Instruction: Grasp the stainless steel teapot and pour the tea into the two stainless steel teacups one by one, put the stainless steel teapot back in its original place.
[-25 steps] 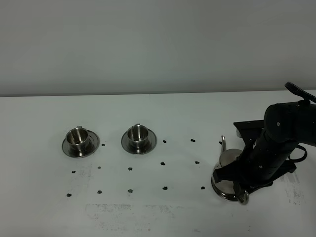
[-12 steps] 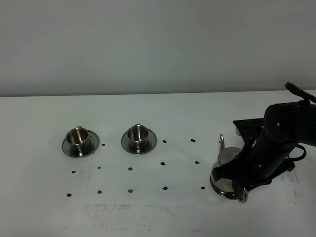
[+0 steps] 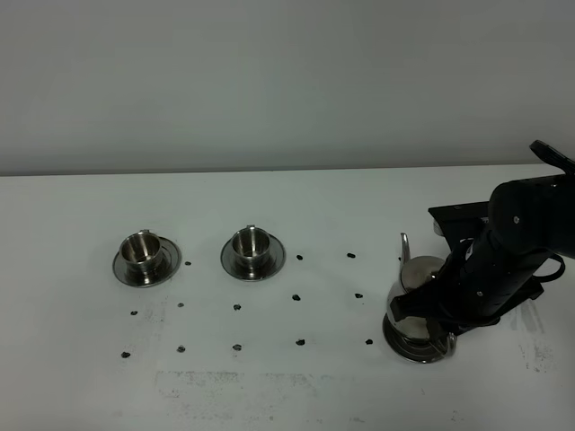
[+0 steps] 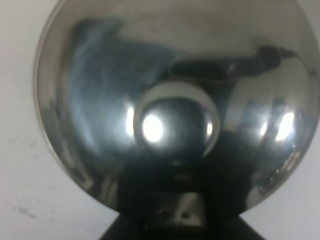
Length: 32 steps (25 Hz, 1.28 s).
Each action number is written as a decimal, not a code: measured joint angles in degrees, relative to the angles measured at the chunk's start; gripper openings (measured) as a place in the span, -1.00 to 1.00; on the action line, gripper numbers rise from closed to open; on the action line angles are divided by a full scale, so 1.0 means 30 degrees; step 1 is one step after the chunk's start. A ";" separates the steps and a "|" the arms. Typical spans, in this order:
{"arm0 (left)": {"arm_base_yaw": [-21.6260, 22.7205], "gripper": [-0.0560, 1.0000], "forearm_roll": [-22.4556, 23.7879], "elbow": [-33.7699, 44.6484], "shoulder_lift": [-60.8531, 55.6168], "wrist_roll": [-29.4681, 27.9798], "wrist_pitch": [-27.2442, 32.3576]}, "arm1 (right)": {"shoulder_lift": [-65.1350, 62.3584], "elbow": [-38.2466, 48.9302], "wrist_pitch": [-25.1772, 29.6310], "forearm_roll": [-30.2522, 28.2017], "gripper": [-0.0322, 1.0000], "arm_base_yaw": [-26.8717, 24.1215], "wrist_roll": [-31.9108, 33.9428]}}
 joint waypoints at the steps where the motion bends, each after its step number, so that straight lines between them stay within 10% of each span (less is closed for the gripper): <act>1: 0.0000 0.12 0.0000 0.0000 0.0000 0.0000 0.0000 | -0.0097 0.0000 0.0000 -0.0019 -0.53 0.0000 0.0000; 32: 0.0000 0.12 0.0000 0.0000 0.0000 -0.0022 0.0000 | 0.2709 -0.7113 0.3273 -0.2270 -0.53 0.4364 -0.1527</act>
